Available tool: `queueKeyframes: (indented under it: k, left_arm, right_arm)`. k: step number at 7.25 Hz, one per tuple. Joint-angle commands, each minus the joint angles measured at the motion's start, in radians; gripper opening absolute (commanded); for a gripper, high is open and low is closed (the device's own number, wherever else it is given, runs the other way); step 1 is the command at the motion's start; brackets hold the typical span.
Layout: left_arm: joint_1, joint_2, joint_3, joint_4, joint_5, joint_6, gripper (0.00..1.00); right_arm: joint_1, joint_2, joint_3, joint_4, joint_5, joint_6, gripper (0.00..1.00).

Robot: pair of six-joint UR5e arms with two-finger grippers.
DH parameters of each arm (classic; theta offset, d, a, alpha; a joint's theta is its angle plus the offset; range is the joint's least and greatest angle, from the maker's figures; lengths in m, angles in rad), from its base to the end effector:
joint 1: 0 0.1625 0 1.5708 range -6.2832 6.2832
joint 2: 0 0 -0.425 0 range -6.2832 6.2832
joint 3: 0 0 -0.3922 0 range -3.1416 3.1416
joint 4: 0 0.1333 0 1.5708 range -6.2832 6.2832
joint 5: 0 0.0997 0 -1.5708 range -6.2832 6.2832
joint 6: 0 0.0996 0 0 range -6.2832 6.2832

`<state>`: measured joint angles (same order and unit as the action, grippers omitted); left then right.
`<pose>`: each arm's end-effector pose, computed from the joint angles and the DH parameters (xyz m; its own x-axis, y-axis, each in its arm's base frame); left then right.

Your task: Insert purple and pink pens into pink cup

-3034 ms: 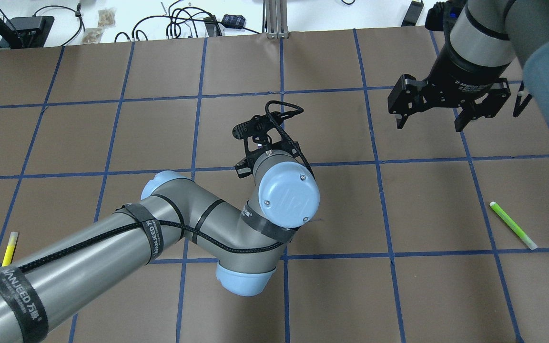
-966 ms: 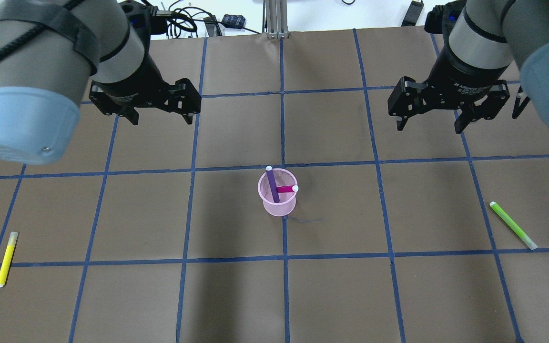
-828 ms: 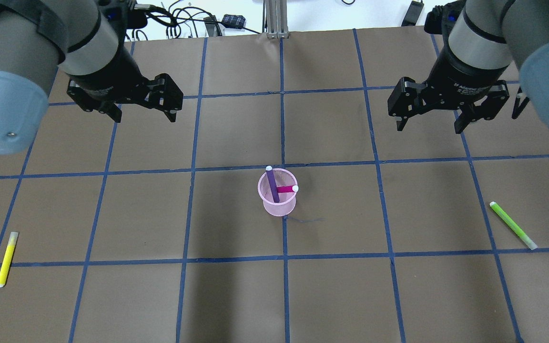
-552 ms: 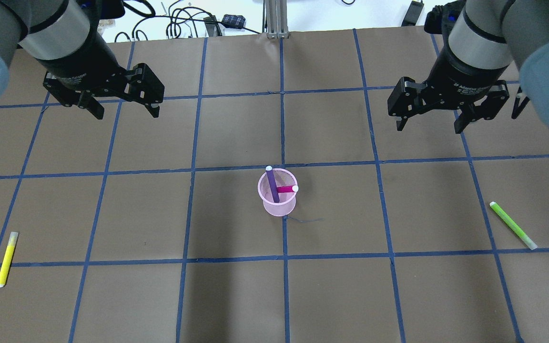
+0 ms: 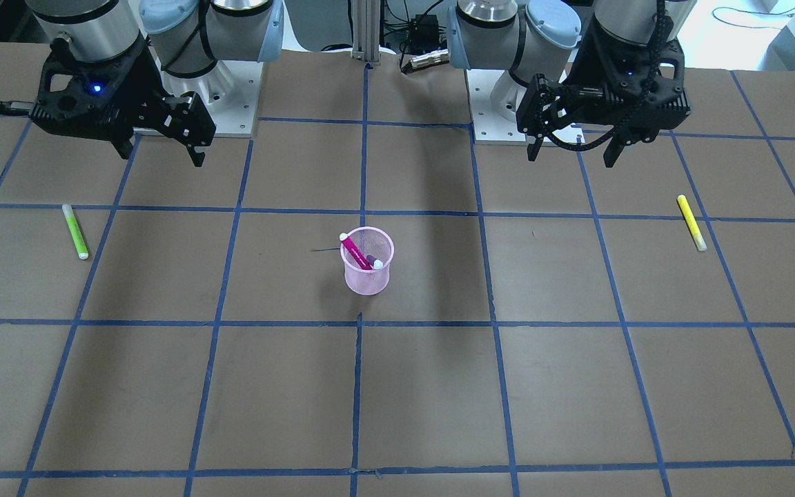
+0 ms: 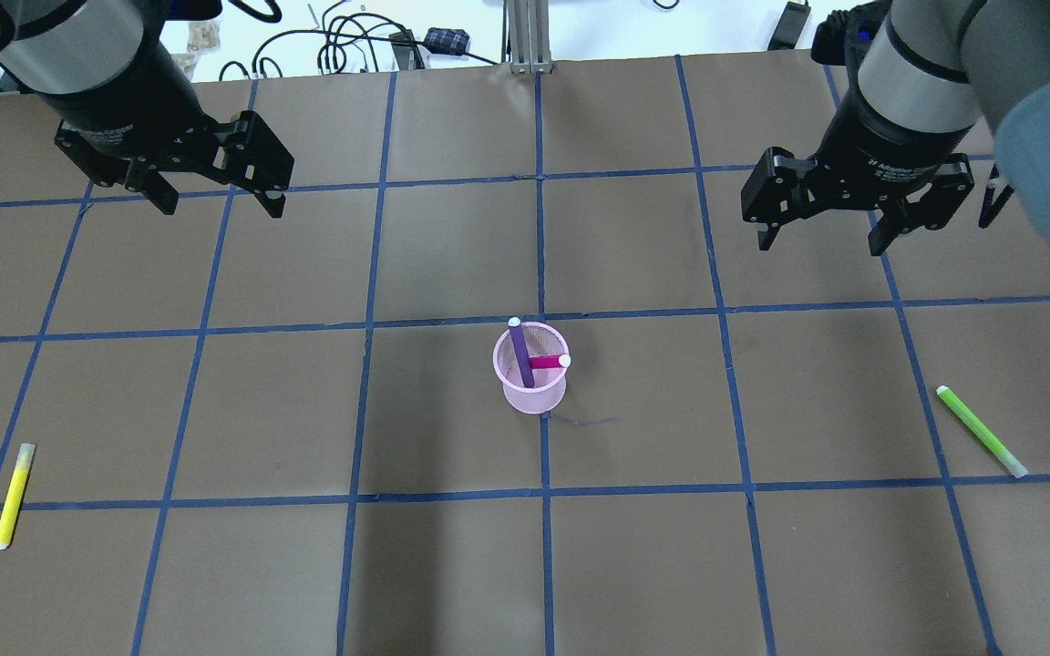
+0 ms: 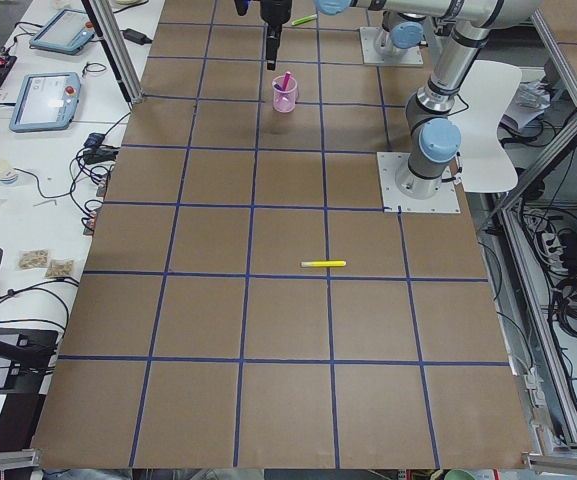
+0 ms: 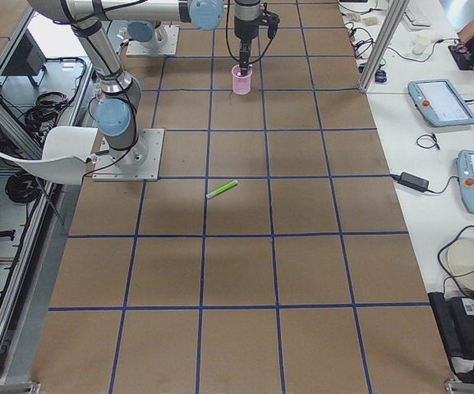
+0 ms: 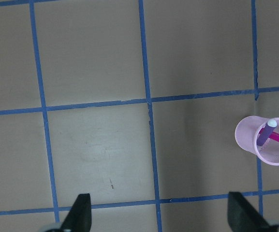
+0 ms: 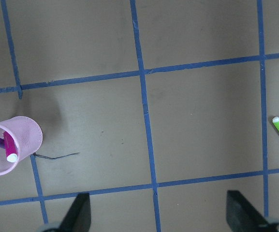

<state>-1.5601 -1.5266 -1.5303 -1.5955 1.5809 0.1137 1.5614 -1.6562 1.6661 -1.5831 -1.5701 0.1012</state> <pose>-0.1272 -0.4789 0.5268 -0.9946 0.1020 -0.0168 0.1028 0.9930 -0.0584 0.1291 -0.4571 0.4827 -0.9939 0.1104 -0.0009 0.1104 0.9939 -0.0023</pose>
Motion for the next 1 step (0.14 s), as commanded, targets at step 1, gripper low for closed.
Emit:
queueKeyframes:
  k: [1]
  left_arm:
    - [0.002, -0.003, -0.001, 0.000, 0.001, 0.044, 1.00]
  right_arm:
    - [0.000, 0.001, 0.001, 0.000, -0.001, 0.000, 1.00]
